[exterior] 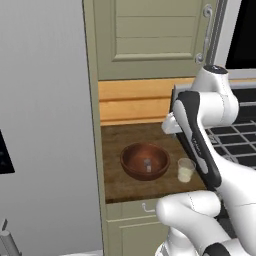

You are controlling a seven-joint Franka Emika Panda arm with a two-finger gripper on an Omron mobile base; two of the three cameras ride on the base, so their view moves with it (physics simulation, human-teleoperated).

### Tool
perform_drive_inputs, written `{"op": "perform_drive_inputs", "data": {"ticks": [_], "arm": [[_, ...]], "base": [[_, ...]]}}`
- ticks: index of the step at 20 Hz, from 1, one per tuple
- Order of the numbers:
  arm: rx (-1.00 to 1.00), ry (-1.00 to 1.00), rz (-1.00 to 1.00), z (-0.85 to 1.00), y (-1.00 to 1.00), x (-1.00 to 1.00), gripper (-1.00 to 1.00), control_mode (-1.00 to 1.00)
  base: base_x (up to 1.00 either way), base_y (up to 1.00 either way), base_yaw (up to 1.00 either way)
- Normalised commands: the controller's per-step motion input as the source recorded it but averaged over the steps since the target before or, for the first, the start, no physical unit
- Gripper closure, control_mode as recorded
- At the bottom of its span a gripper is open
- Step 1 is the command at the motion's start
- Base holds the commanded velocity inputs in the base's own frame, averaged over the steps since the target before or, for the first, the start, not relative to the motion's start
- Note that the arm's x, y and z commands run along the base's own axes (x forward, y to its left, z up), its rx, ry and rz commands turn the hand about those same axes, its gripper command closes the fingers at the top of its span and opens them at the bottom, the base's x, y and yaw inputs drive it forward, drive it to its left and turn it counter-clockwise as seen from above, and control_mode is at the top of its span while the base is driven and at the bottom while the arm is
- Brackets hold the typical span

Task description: Grab a lemon wedge from the fridge and one ice cube from the ice bowl, and put them in the glass of lemonade.

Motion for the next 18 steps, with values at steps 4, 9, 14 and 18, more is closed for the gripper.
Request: {"op": "perform_drive_inputs", "data": {"ticks": [4, 9, 14, 18], "arm": [[0.0, 0.09, 0.02, -0.24, 0.05, 0.0, -1.0, -1.0], [-0.12, 0.23, 0.0, -0.98, 0.91, 0.41, -1.0, -1.0], [-0.02, 0.26, 0.08, -0.86, 0.42, 0.5, -1.0, -1.0], [0.07, 0.21, 0.16, -0.42, 0.01, 0.07, -1.0, -1.0]], "base": [[0.0, 0.0, 0.02], [0.0, 0.0, 0.0], [0.0, 0.0, 0.0], [0.0, 0.0, 0.0]]}}
